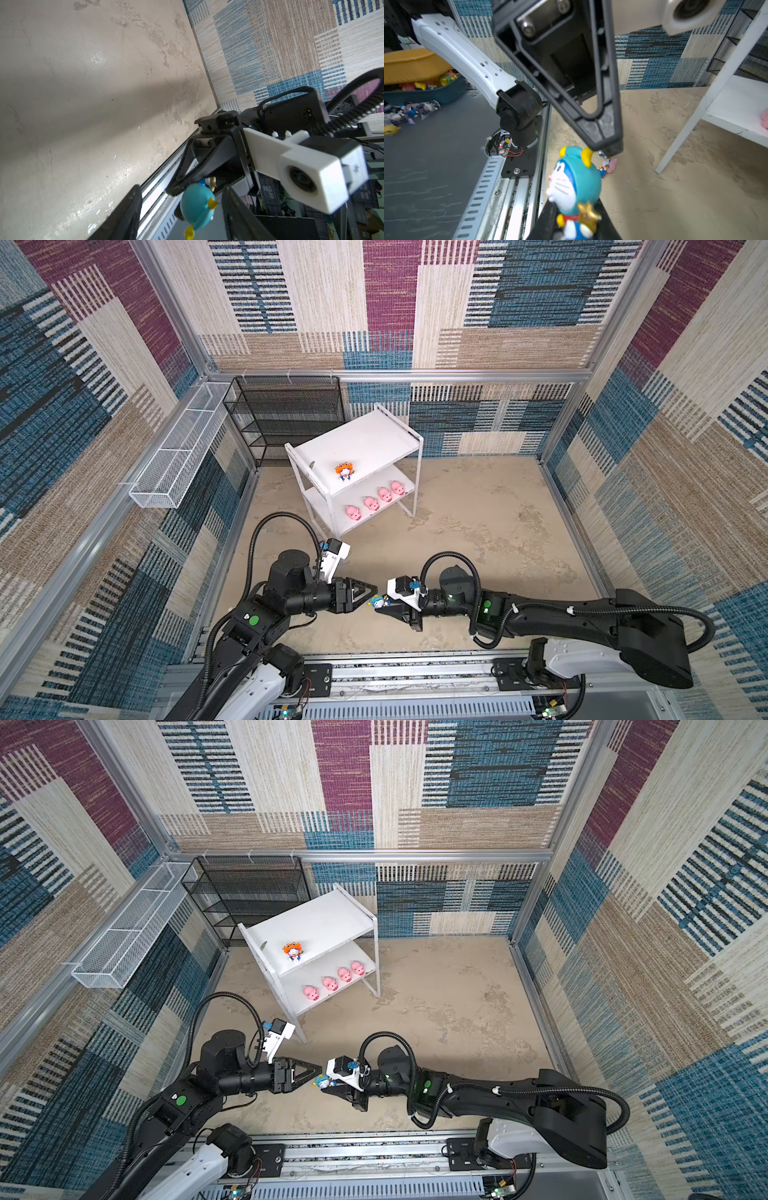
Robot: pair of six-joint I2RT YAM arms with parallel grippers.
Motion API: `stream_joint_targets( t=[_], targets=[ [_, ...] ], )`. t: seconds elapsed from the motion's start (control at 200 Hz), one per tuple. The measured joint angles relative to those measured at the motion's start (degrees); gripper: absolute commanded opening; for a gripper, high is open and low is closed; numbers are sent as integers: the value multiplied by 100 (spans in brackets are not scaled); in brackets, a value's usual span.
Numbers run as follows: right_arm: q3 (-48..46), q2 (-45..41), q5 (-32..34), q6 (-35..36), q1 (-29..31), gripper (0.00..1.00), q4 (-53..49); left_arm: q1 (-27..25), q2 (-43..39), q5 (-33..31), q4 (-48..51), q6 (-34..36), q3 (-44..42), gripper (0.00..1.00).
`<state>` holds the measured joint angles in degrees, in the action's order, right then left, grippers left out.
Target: Place and organize the plastic toys onto the shelf
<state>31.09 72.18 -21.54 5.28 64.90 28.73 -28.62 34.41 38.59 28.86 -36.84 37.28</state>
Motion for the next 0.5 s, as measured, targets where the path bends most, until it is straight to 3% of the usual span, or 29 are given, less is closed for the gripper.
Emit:
stream_joint_targets(
  t=[0.496],
  targets=[
    [15,-127,-31,-1639,-138,23,223,4,-144,566,-1058,79,-186,53]
  ],
)
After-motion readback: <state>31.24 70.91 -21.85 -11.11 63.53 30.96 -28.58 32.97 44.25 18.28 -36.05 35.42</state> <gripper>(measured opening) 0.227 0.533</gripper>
